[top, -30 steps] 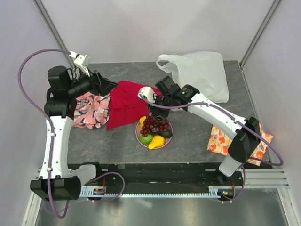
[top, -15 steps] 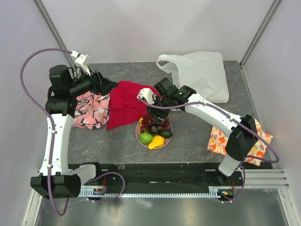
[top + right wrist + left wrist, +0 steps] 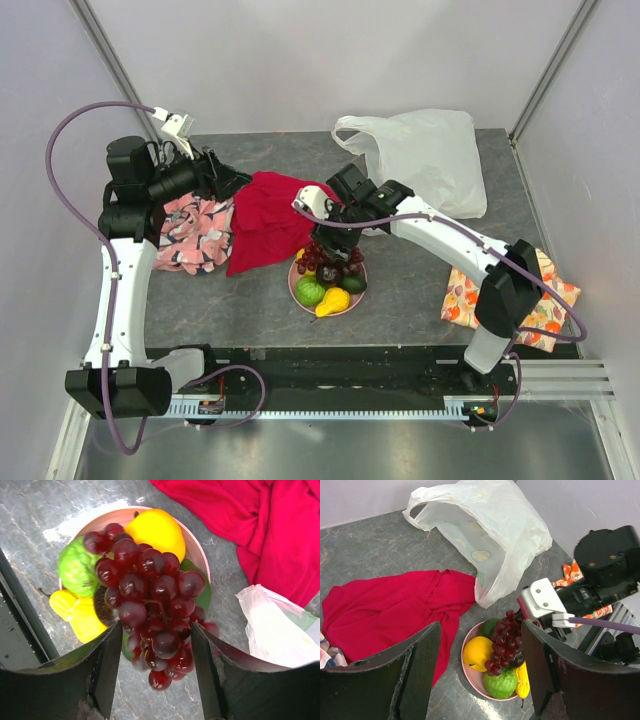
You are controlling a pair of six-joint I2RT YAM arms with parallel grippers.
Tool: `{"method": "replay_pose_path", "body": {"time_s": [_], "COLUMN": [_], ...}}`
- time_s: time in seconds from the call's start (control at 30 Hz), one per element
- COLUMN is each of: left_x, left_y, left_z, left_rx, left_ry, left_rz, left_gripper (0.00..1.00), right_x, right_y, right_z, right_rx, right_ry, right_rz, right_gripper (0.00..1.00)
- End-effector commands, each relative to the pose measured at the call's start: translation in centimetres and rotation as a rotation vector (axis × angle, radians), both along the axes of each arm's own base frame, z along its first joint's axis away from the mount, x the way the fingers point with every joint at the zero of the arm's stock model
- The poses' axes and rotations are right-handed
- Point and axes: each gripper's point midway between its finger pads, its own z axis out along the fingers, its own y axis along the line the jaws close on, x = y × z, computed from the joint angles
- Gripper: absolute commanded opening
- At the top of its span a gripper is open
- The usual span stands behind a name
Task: Take the fake fruits out of the plastic bag
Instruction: Place the fake fruit on the plate, then reset both arms
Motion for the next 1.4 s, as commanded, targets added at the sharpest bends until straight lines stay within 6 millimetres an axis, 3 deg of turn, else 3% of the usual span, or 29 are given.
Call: {"method": "replay_pose_path", "body": {"time_s": [0.0,0.23,0.4,0.47,0.67,0.77,0.8,0.87,0.9,0.97,1.0,1.03,1.1,1.17,1.3,1.37], "left_x": [-0.2,0.0,0.4,0.6,1.2,1.3,1.3,1.4,1.4,1.5,1.5,1.6,1.7,1.9,2.6,2.9], "left_y": [-0.2,-0.1,-0.1,-0.1,-0.1,-0.1,-0.1,0.2,0.2,0.4,0.6,0.7,0.9,1.2,2.3,3.0], "left_z": [1.0,0.5,0.4,0.3,0.4,0.3,0.2,0.1,0.0,-0.5,-0.7,-0.8,-1.2,-1.6,-2.9,-3.8], "left_rx": [-0.024,-0.018,-0.018,-0.020,-0.023,-0.024,-0.023,-0.011,-0.006,0.002,0.012,0.018,0.032,0.042,0.069,0.088], "left_ry": [-0.028,-0.016,-0.011,-0.004,0.003,0.004,0.006,0.002,0.003,0.016,0.014,0.012,0.018,0.025,0.052,0.068], "left_rz": [-0.013,-0.007,-0.009,-0.013,-0.015,-0.015,-0.012,0.002,0.007,0.024,0.027,0.033,0.050,0.069,0.143,0.181], "left_gripper": [0.72,0.72,0.72,0.72,0.72,0.72,0.72,0.74,0.75,0.78,0.79,0.79,0.83,0.97,0.99,0.99], "right_x": [1.9,3.0,3.2,2.4,2.1,2.9,3.9,5.9,8.5,10.9,12.1,13.4,13.8,13.4,10.7,8.6], "right_y": [0.4,0.2,0.9,1.3,1.5,1.4,1.0,-0.6,-2.4,-5.6,-7.6,-11.3,-14.7,-17.8,-19.6,-19.7], "right_z": [0.2,0.1,1.8,1.9,1.4,2.6,4.2,7.5,8.9,11.5,13.6,14.6,15.5,14.9,12.2,10.8], "right_rx": [0.045,0.070,0.151,0.174,0.176,0.184,0.187,0.205,0.169,0.141,0.145,0.060,0.021,-0.035,-0.066,-0.062], "right_ry": [0.019,0.057,0.092,0.138,0.172,0.136,0.075,-0.043,-0.172,-0.328,-0.441,-0.552,-0.635,-0.639,-0.532,-0.495], "right_rz": [-0.037,-0.070,-0.047,-0.013,-0.013,-0.037,-0.068,-0.156,-0.270,-0.421,-0.512,-0.655,-0.757,-0.842,-0.963,-0.894], "right_gripper": [0.65,0.67,0.77,0.85,0.91,0.91,0.95,0.98,0.98,0.98,0.98,0.98,0.98,0.98,0.98,0.98]}}
